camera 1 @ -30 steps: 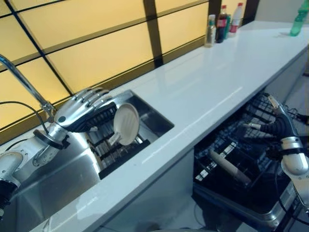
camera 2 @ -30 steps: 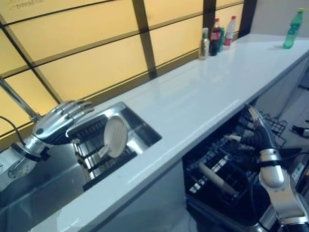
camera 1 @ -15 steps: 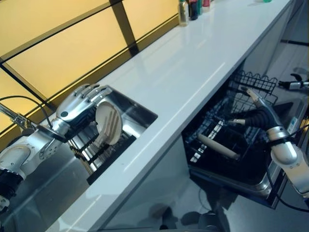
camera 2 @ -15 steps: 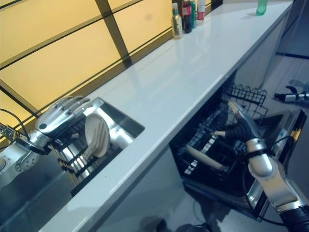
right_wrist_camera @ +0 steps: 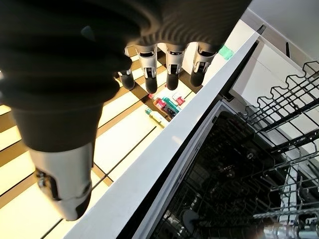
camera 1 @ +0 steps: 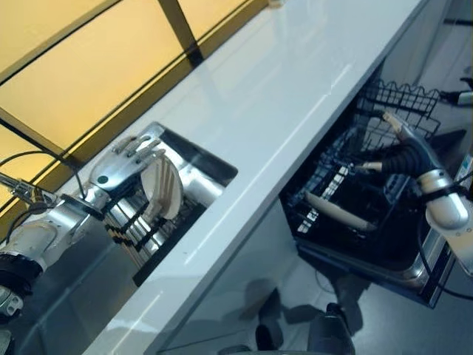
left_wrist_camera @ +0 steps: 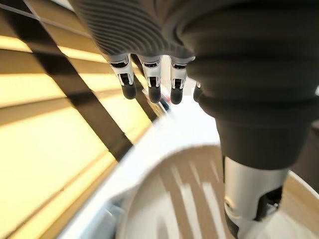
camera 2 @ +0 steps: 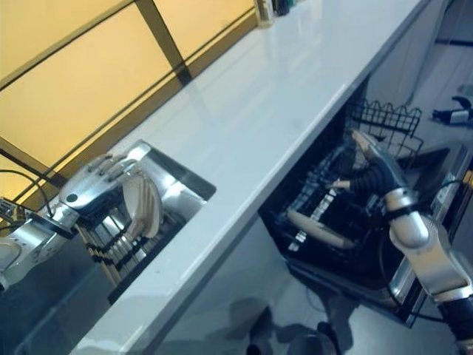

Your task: Pick up plates and place into dishwasher.

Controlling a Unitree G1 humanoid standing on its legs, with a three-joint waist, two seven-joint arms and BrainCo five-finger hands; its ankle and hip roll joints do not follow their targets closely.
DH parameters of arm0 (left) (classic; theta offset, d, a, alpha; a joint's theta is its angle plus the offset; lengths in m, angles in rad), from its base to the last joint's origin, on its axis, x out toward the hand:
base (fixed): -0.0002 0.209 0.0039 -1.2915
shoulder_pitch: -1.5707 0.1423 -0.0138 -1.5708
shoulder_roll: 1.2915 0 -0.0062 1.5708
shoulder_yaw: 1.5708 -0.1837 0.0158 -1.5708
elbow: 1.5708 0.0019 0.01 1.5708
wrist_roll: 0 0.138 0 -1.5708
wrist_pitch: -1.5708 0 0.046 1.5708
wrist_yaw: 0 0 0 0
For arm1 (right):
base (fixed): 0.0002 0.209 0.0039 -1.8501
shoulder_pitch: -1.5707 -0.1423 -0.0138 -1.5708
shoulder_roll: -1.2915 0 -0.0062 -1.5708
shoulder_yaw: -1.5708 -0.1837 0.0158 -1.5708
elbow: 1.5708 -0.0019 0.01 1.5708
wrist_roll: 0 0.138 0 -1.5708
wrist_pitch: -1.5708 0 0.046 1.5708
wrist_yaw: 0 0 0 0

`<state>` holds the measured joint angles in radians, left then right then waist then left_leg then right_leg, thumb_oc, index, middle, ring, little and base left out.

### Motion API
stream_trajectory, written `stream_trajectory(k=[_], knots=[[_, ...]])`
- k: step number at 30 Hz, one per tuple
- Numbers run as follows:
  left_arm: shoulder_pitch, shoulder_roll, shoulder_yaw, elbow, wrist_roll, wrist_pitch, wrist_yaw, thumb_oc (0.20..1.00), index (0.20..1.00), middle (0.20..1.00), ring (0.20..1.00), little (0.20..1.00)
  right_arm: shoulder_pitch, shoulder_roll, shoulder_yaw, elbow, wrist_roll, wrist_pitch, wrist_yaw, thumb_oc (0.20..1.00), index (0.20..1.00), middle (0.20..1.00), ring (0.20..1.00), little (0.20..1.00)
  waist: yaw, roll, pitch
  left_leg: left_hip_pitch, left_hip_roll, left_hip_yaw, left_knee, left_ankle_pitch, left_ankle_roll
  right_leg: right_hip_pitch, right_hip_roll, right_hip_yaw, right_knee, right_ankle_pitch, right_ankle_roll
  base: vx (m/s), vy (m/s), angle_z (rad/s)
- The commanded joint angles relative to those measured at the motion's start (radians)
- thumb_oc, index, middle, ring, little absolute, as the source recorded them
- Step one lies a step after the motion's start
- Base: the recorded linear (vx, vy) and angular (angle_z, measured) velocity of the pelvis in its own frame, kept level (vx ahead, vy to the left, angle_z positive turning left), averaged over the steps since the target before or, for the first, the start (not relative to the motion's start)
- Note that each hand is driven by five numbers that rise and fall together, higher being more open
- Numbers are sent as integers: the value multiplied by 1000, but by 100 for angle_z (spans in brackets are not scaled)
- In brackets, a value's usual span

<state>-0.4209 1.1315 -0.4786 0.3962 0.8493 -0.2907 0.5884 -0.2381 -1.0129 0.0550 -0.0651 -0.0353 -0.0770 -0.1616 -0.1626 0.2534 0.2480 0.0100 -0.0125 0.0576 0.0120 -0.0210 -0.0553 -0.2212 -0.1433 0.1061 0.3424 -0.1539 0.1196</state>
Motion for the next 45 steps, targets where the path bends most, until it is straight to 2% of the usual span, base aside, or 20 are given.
stream_trajectory(k=[1,4,15,17,19,20,21,24,28,45], knots=[[-75,-1,39,76,-29,32,24,1000,1000,1000,1000,1000,-58,-40,16,-31,35,-17,-32,1000,1000,1000,1000,1000,-17,-55,3,-59,-88,27,112,-82,57,73,31,-53,-216,99,-18,-38,27,-5],[-74,-6,35,79,-22,21,27,1000,1000,1000,1000,1000,-66,-43,14,-34,35,-18,-36,1000,1000,1000,1000,1000,-19,-52,19,-80,-91,29,121,-77,59,48,25,-49,-201,101,-15,-36,35,-9],[-96,-54,26,90,-29,51,16,1000,1000,1000,1000,1000,-95,-56,-3,-44,22,9,-10,1000,1000,1000,1000,1000,-38,-25,49,-112,-100,44,132,-66,59,-3,11,-33,-170,100,-15,-5,43,-3],[-100,-71,20,102,-33,53,-20,1000,1000,1000,1000,1000,-107,-59,-7,-48,17,16,3,1000,1000,1000,1000,1000,-45,-19,54,-114,-101,48,131,-64,58,-9,10,-30,-165,99,-16,7,55,-7],[-98,-82,12,108,-38,63,-119,1000,1000,1000,1000,1000,-108,-61,-17,-51,13,21,17,1000,1000,1000,1000,1000,-48,-12,54,-110,-103,49,127,-64,58,-8,10,-28,-163,97,-17,22,50,-8],[-93,-84,6,107,-38,62,-153,382,382,382,382,382,-109,-61,-19,-54,8,26,22,1000,1000,1000,1000,1000,-50,-10,56,-108,-104,50,127,-63,56,-6,10,-26,-164,97,-16,24,47,-2],[-85,-88,1,114,-53,57,-178,200,200,200,200,200,-114,-60,-19,-54,5,29,26,1000,1000,1000,1000,1000,-51,-8,57,-105,-104,49,123,-63,55,-2,9,-25,-168,98,-16,16,30,0],[-87,-83,-11,93,-78,62,-261,200,200,200,200,200,-120,-61,-21,-60,4,44,34,1000,1000,1000,1000,1000,-51,-6,55,-94,-105,47,115,-62,55,11,7,-30,-180,101,-16,0,0,0],[-83,-73,2,79,-102,53,-294,200,200,200,200,200,-108,-62,-42,-68,-1,46,53,1000,1000,1000,1000,1000,-49,-3,49,-83,-107,45,112,-63,54,26,3,-38,-187,100,-18,0,0,0],[0,-77,76,74,-101,13,-303,200,200,200,200,200,11,-40,-148,-81,-15,19,114,1000,1000,1000,1000,1000,-25,-13,-14,-14,-109,9,74,-65,50,115,0,-74,-229,91,-20,27,1,4]])
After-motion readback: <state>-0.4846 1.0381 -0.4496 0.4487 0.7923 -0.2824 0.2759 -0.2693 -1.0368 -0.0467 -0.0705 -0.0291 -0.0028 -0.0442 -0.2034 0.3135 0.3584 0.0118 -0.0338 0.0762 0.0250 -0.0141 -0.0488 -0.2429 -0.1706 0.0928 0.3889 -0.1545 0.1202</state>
